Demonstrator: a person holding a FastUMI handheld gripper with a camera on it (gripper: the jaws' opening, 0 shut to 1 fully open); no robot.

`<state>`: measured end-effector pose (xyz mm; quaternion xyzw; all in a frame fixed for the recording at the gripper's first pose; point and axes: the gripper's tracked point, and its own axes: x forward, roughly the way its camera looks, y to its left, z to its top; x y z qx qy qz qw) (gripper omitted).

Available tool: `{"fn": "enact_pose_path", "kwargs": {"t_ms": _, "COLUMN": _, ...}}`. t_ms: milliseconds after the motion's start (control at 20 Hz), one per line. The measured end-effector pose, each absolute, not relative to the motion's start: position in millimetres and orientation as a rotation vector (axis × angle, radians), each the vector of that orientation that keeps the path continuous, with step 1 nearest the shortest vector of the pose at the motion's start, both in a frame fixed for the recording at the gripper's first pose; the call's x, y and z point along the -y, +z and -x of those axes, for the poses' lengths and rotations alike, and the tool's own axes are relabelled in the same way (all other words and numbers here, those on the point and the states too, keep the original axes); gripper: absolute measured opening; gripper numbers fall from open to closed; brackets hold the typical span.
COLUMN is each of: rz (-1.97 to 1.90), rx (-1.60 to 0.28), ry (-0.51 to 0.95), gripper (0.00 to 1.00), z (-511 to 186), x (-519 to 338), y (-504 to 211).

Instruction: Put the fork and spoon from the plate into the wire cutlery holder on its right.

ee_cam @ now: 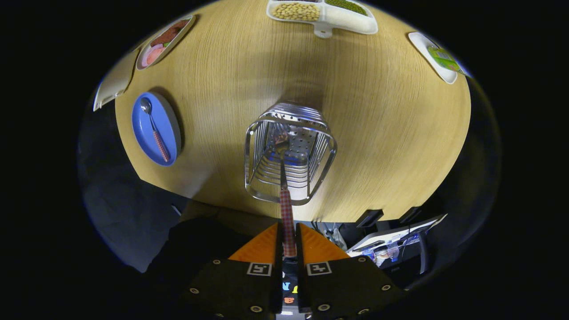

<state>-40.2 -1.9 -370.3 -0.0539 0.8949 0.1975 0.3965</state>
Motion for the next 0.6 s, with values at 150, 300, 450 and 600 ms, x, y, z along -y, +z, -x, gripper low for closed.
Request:
{"fn": "enact_pose_path", "kwargs": {"t_ms": 150, "rz": 0.042, "rx": -2.194, "ry": 0.506, "gripper": 0.20, "z": 25, "x": -11, "y": -367}}
{"fn": "enact_pose_path", "kwargs": {"t_ms": 300, "rz": -0.043, "rx": -2.066, "ry": 0.518, "gripper": 0.28, "z": 1, "x": -26, "y": -356}}
{"fn": "enact_pose_path", "kwargs": {"t_ms": 450, "rz": -0.069, "rx": -1.894, "ry": 0.531, "gripper": 0.43, "z": -26, "x": -40, "y": -342}}
{"fn": "enact_pose_path", "kwargs": {"t_ms": 600, "rz": -0.082, "rx": -1.755, "ry": 0.553, "gripper": 0.59, "z": -29, "x": -47, "y": -325}}
